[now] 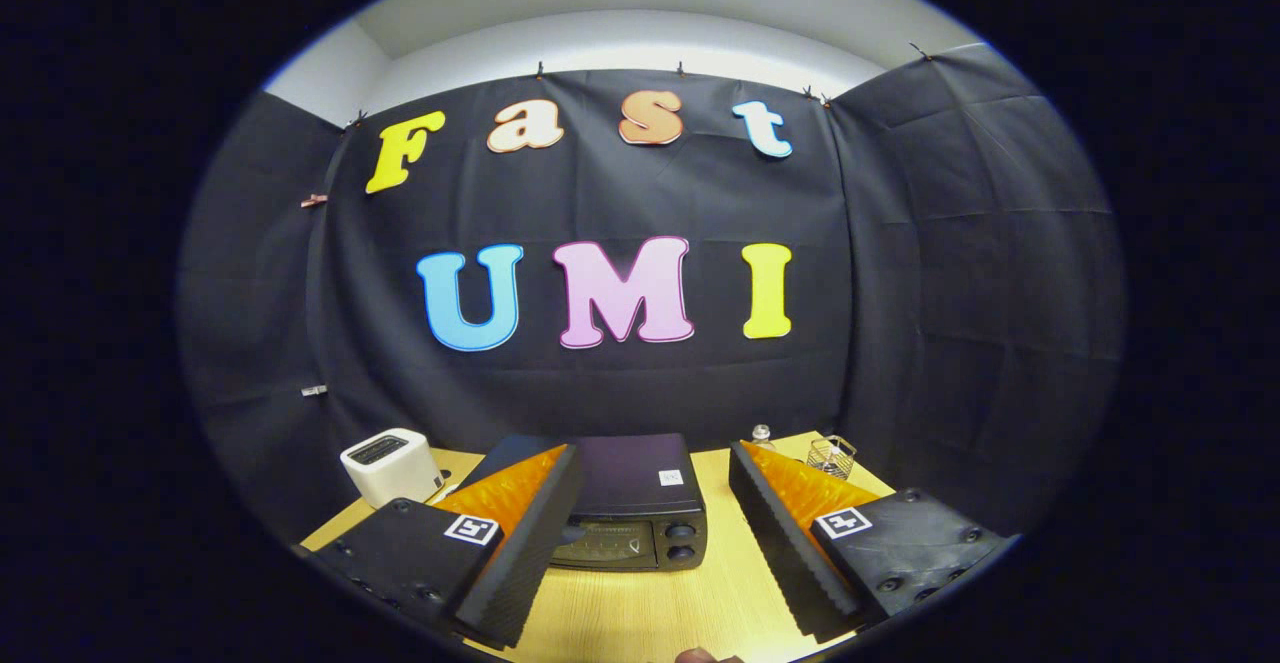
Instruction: Open the toaster oven, put the food inside, and close the toaster oven door.
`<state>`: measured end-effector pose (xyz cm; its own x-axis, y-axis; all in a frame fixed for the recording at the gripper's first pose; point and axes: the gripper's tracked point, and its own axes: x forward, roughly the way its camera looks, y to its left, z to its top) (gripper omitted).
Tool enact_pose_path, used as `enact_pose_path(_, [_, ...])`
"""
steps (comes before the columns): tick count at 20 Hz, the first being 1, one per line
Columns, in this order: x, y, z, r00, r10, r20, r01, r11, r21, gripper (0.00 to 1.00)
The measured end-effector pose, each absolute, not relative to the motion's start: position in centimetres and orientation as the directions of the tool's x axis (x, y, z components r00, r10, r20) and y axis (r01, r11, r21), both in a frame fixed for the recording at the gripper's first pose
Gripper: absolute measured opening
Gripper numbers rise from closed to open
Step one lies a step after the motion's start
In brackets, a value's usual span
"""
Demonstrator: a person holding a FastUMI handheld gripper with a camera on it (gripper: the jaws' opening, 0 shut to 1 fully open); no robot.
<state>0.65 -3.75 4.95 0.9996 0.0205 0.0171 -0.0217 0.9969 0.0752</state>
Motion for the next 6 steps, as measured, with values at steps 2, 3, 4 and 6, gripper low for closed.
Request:
enact_pose_path(2, [0.51, -4.2, 4.82, 1.0, 0.008, 0.013, -0.009, 0.998, 0.056, 0.98])
enact_pose_path(3, [0.54, -4.16, 4.6, 1.0, 0.007, 0.008, -0.007, 0.999, 0.049, 0.98])
enact_pose_path(4, [0.44, -4.11, 4.67, 1.0, 0.002, 0.004, -0.003, 0.999, 0.051, 0.98])
enact_pose_path(6, [0.48, -3.93, 4.83, 1.0, -0.003, 0.006, 0.003, 0.998, 0.064, 0.98])
